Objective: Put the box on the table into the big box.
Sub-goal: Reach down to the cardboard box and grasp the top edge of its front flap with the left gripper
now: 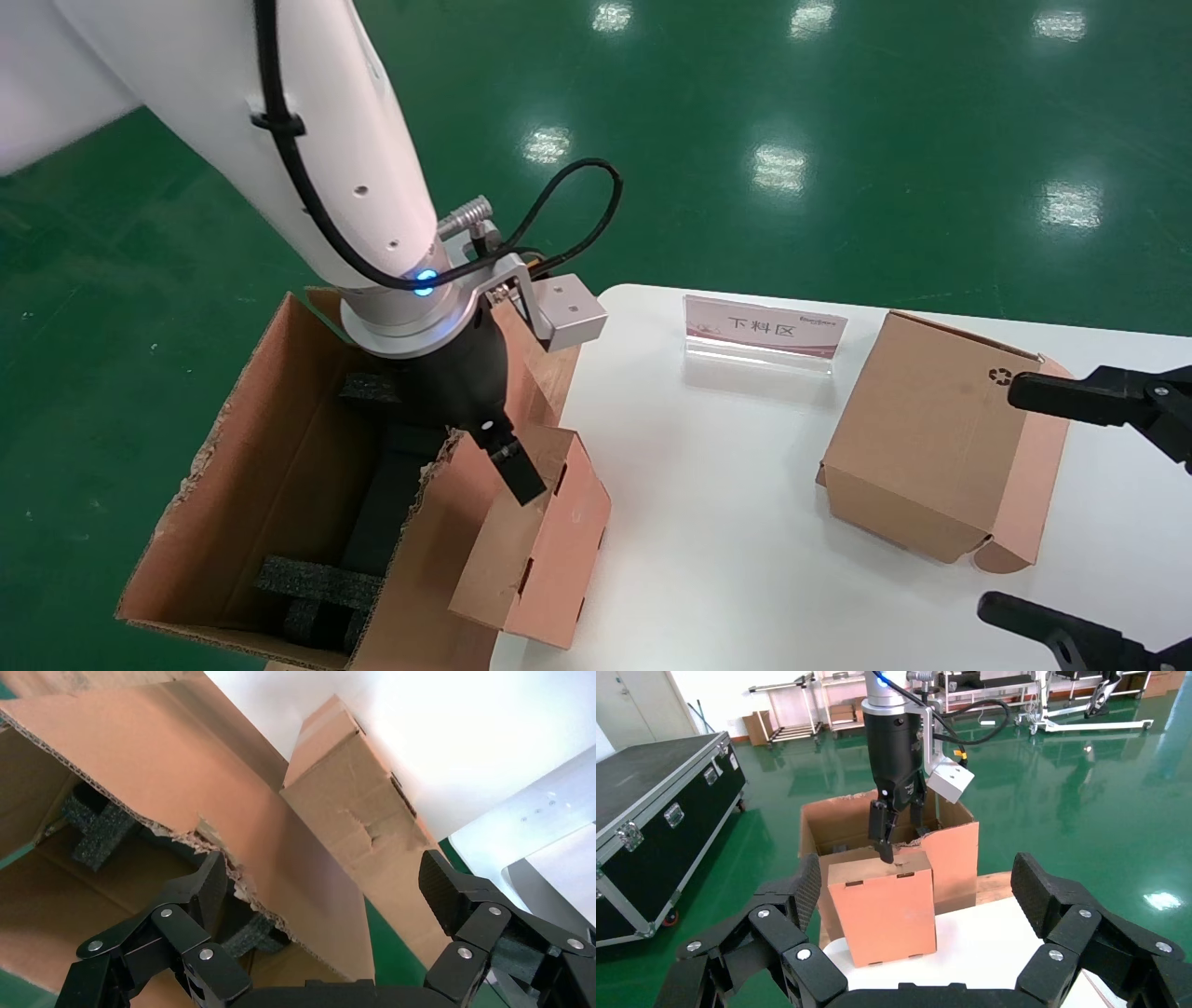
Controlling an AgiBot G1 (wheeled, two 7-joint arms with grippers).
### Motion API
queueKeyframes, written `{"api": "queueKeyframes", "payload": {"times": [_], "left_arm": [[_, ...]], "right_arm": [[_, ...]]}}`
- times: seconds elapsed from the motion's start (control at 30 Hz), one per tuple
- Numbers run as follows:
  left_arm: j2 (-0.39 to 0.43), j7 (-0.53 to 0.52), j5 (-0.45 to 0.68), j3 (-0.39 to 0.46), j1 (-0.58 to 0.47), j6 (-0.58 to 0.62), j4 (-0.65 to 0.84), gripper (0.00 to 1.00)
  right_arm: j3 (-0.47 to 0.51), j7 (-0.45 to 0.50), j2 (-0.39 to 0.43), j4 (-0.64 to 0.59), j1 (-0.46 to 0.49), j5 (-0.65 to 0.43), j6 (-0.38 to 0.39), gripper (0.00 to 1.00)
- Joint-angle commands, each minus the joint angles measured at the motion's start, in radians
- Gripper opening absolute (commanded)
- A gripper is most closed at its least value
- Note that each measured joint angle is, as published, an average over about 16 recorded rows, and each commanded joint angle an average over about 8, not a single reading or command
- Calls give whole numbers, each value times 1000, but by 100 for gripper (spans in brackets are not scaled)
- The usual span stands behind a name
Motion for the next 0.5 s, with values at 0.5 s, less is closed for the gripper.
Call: {"api": "queueKeyframes", "payload": {"times": [0.5], "left_arm": [[59, -70, 36, 15, 36, -23, -7, 100]], "right_arm": [[0, 0, 0, 0, 0, 0, 0, 100]]}}
